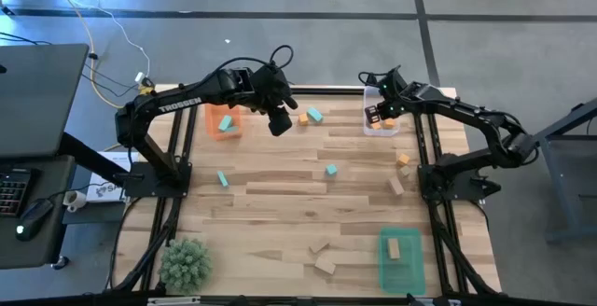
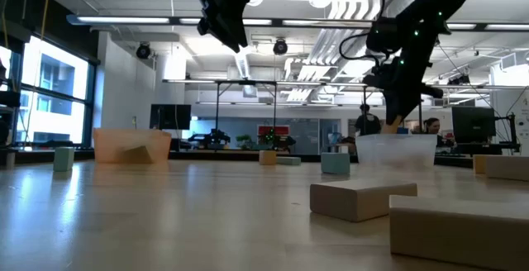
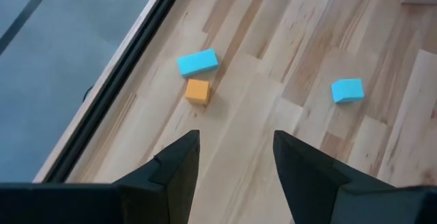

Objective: Sort & place blocks by color
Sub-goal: Put the orange block into the transparent bin, then put the brown block into the light green bin

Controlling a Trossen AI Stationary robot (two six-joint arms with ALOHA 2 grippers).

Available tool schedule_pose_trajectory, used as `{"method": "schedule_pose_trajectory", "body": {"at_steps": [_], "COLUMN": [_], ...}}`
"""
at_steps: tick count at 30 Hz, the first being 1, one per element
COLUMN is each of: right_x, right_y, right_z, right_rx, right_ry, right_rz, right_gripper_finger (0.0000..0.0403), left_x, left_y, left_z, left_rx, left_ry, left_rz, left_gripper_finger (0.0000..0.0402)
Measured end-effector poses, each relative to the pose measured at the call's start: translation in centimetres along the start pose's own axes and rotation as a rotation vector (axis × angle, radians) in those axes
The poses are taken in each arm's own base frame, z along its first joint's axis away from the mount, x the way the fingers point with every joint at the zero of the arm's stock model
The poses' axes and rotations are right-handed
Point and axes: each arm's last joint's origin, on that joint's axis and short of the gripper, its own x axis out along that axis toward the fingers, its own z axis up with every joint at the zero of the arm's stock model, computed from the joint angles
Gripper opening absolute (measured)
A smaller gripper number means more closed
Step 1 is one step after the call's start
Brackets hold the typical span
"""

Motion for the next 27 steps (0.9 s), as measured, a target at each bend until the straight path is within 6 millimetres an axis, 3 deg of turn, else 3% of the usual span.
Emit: {"method": "schedule_pose_trajectory", "body": {"at_steps": [9, 18, 27], "right_x": [1.6, 1.7, -1.4], "right_y": [-1.1, -1.2, -0.4], "right_z": [-1.1, -1.1, 0.8], "right_rx": [0.065, 0.064, 0.061], "right_ry": [0.032, 0.004, 0.065], "right_rz": [0.066, 0.022, 0.105], "right_gripper_finger": [0.0042, 0.0129, 0.0160], "left_x": [0.0, 0.0, 0.0], "left_y": [0.0, 0.1, 0.1], "left_z": [-0.5, -0.5, -0.6], "left_rx": [-0.026, -0.007, 0.020], "left_ry": [0.054, 0.053, 0.060], "left_rz": [0.004, 0.020, 0.045], "left_gripper_finger": [0.0172, 0.0172, 0.0172]}}
